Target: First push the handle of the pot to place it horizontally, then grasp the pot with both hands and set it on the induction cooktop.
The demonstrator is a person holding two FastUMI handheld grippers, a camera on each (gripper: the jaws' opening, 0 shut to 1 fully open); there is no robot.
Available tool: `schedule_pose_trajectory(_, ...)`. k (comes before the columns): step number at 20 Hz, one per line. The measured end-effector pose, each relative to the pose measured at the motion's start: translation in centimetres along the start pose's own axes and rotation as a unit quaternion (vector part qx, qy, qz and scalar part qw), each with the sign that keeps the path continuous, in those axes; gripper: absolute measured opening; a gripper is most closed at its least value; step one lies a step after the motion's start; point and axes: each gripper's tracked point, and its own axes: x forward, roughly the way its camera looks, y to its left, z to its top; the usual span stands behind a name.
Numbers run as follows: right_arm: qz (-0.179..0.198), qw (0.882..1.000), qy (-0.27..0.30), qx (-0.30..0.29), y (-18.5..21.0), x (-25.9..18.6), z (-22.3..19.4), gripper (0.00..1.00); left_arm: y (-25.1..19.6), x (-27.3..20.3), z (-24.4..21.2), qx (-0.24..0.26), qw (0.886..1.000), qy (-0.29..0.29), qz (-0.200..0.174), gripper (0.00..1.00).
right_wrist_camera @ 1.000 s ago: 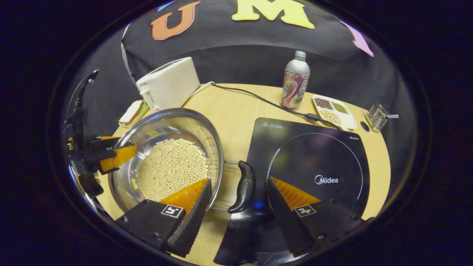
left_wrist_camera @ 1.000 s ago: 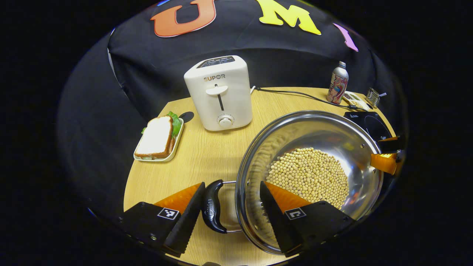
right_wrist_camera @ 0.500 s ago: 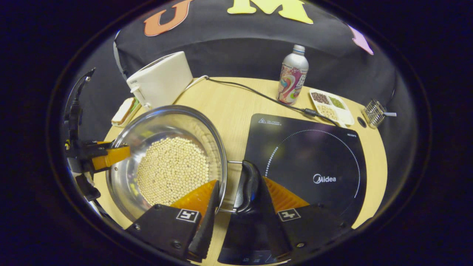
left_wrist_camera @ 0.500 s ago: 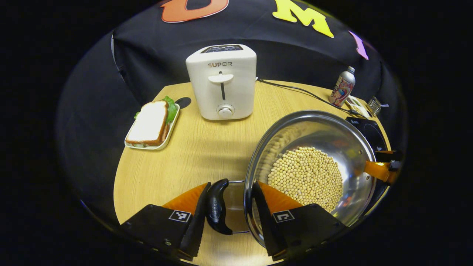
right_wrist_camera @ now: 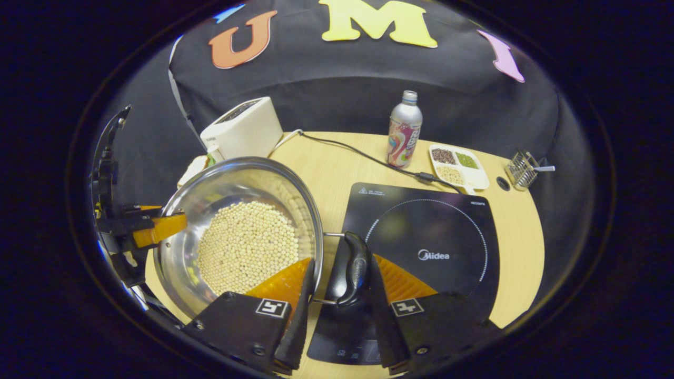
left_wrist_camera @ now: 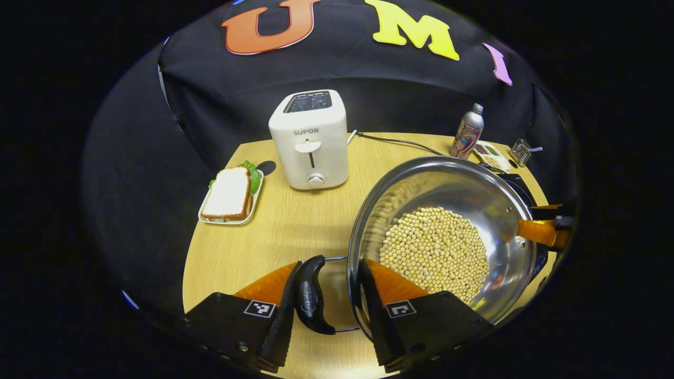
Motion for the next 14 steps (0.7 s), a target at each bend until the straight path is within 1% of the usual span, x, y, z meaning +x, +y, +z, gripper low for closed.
schedule_pose_trajectory(3,-0.003,1.0,-0.014,0.006,-2.0,-2.4,-0.1,0.54,-2.3,-1.7,1.1,0.008,1.0,-0.01,-0.002,0.61)
schedule_pose_trajectory(6,-0.009,1.0,-0.019,0.016,-4.8,-4.5,-0.6,0.54,-4.6,-2.9,1.1,0.014,1.0,-0.014,-0.009,0.6)
schedule_pose_trajectory(14,-0.039,0.998,-0.025,0.034,-13.9,-7.9,-2.4,0.54,-14.7,-2.9,2.0,0.022,0.999,-0.017,-0.045,0.6)
